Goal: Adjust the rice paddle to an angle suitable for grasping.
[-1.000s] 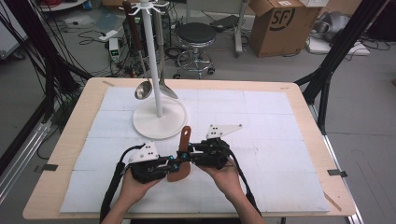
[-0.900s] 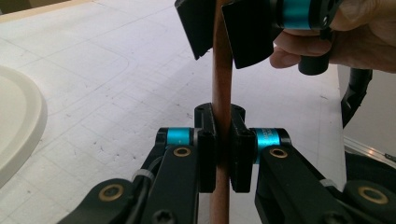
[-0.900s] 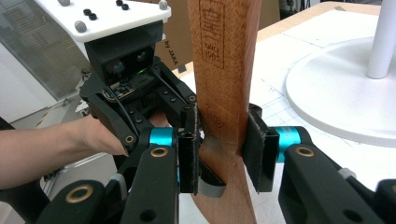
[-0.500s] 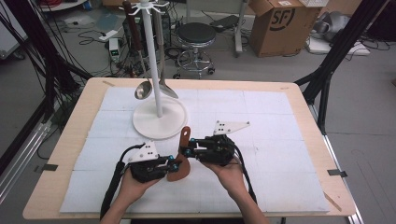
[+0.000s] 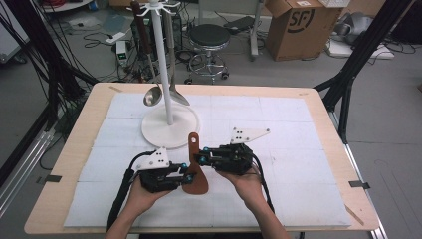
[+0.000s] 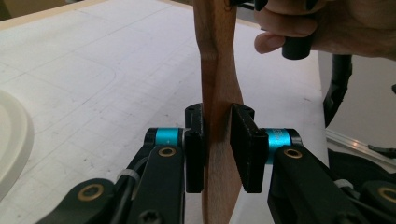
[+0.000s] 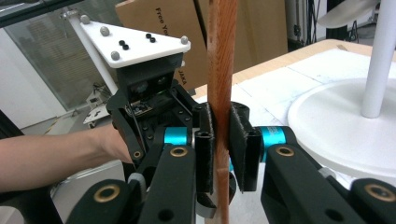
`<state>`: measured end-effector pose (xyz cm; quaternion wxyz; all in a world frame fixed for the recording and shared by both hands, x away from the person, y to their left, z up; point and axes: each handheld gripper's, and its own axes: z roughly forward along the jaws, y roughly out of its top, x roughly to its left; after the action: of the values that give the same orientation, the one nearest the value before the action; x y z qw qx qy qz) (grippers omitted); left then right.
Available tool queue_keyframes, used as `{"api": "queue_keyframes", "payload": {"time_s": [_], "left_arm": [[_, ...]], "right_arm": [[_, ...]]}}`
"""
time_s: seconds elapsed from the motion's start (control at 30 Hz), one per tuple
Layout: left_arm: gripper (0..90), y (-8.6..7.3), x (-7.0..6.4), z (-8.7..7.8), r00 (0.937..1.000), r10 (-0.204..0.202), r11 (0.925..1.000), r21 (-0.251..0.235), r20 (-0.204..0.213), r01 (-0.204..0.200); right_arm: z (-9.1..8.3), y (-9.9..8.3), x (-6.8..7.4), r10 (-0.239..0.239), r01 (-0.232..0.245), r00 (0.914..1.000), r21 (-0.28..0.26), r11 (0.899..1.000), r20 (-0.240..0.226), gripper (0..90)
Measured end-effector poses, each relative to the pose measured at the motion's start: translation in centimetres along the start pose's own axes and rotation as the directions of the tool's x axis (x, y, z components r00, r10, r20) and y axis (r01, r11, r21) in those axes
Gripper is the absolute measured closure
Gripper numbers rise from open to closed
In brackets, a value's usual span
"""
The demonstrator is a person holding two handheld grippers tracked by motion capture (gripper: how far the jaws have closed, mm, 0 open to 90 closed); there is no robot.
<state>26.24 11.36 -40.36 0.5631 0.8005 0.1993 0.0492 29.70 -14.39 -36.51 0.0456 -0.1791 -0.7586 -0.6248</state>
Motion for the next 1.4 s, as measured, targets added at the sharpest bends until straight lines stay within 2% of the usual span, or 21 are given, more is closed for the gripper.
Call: {"api": "queue_keyframes", "payload": {"time_s": [0.33,0.5,0.67,0.8,0.9,1.03,1.17,1.23,1.4], "left_arm": [[72.0,0.4,0.3,-0.1,0.9976,-0.022,0.9986,-0.047,0.065,0.025],[74.7,0.5,0.3,0.0,0.9964,-0.024,0.9993,-0.028,0.081,0.026],[82.5,0.7,0.4,0.0,0.9971,-0.023,0.9990,-0.036,0.072,0.026],[83.1,0.9,0.3,0.0,0.9987,-0.015,0.9995,-0.026,0.050,0.016],[83.2,1.0,0.5,-0.2,0.9994,-0.016,0.9995,-0.028,0.032,0.017],[83.2,1.1,0.9,-0.6,0.9996,-0.025,0.9992,-0.032,0.010,0.025],[83.2,1.5,1.1,-0.8,0.9999,-0.015,0.9993,-0.035,-0.001,0.015],[83.2,1.6,1.2,-0.9,0.9999,-0.016,0.9992,-0.037,-0.004,0.016],[83.2,2.0,1.4,-1.3,0.9999,-0.011,0.9994,-0.033,-0.011,0.010]], "right_arm": [[0.0,0.0,0.2,-0.012,0.012,0.9992,0.008,1.000,-0.038,83.0],[0.2,-0.1,0.2,-0.025,0.026,0.9989,0.026,0.999,-0.040,82.6],[0.0,-0.1,0.1,-0.019,0.020,0.9985,0.023,1.000,-0.051,76.9],[-0.3,-0.1,0.1,-0.015,0.016,0.9987,0.021,1.000,-0.049,74.9],[-0.6,-0.2,0.0,-0.008,0.009,0.9990,0.022,1.000,-0.044,68.1],[-1.3,-0.5,-0.3,0.005,-0.005,0.9998,0.021,1.000,-0.019,58.7],[-2.0,-0.9,-0.7,0.019,-0.020,0.9996,0.047,0.999,0.019,50.2],[-2.3,-1.1,-0.9,0.011,-0.014,0.9987,0.064,0.998,0.049,44.8],[-3.3,-1.9,-1.5,0.024,-0.031,0.9952,0.077,0.997,0.095,37.6]]}}
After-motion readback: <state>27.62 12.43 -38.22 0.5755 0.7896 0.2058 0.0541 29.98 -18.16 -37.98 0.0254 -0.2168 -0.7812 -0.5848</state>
